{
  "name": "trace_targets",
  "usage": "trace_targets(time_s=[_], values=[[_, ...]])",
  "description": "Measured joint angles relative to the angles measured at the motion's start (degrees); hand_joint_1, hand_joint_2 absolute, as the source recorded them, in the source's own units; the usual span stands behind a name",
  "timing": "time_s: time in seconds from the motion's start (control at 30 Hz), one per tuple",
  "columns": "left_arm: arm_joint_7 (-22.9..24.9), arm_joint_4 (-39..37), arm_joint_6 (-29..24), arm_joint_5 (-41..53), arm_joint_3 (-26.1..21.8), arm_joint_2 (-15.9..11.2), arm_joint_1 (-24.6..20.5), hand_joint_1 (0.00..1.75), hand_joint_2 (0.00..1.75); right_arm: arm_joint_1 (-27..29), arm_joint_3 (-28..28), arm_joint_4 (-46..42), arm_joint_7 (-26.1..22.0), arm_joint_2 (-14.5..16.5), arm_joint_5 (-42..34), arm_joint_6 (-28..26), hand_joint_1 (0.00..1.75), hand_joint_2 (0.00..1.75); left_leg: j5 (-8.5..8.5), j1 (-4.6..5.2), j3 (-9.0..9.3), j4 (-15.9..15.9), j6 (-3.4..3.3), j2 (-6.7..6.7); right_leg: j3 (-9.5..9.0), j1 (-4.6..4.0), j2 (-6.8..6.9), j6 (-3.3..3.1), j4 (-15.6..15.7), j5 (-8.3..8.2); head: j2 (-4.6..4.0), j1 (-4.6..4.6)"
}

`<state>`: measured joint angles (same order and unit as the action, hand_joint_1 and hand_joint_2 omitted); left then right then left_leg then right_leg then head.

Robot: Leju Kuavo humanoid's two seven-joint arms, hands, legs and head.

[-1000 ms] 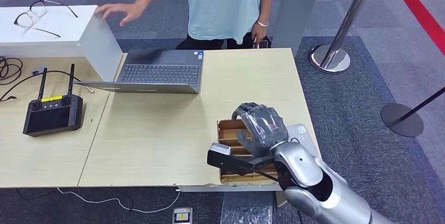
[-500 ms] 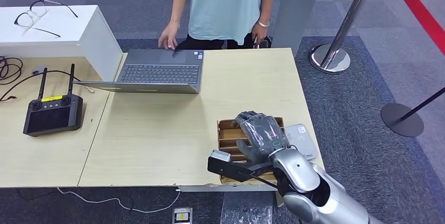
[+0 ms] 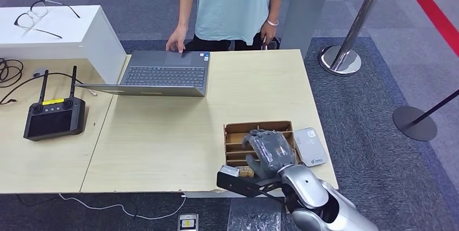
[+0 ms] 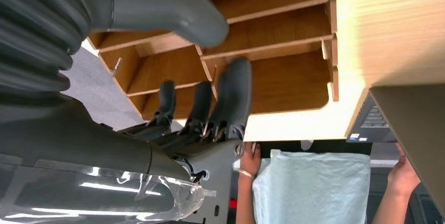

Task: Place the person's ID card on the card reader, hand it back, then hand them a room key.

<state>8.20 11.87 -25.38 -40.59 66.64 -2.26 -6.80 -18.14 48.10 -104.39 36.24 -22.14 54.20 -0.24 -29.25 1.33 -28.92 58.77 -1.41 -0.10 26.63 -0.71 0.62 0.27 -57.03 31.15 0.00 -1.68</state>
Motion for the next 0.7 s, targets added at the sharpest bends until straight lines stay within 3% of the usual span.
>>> trace_targets(time_s=[0.5,0.7], values=[[0.24,0.00,0.20,-0.22,0.00,-0.17,0.01,0.00,1.75,3.01,-0.01,-1.34,0.10,-0.76,2.57,1.26,0.83,1.75,0.00,0.00,0.04,0.00,0.00,0.00,-0.04,0.00,0.00,0.00,0.00,0.00,-0.01,0.01],[0.21,0.00,0.25,-0.22,0.00,-0.26,0.01,0.00,1.75,4.32,0.03,-1.68,0.11,-0.77,2.78,1.51,0.90,1.75,0.00,0.00,0.05,0.00,0.00,0.00,-0.05,0.00,0.00,0.00,0.00,0.00,0.00,0.00]])
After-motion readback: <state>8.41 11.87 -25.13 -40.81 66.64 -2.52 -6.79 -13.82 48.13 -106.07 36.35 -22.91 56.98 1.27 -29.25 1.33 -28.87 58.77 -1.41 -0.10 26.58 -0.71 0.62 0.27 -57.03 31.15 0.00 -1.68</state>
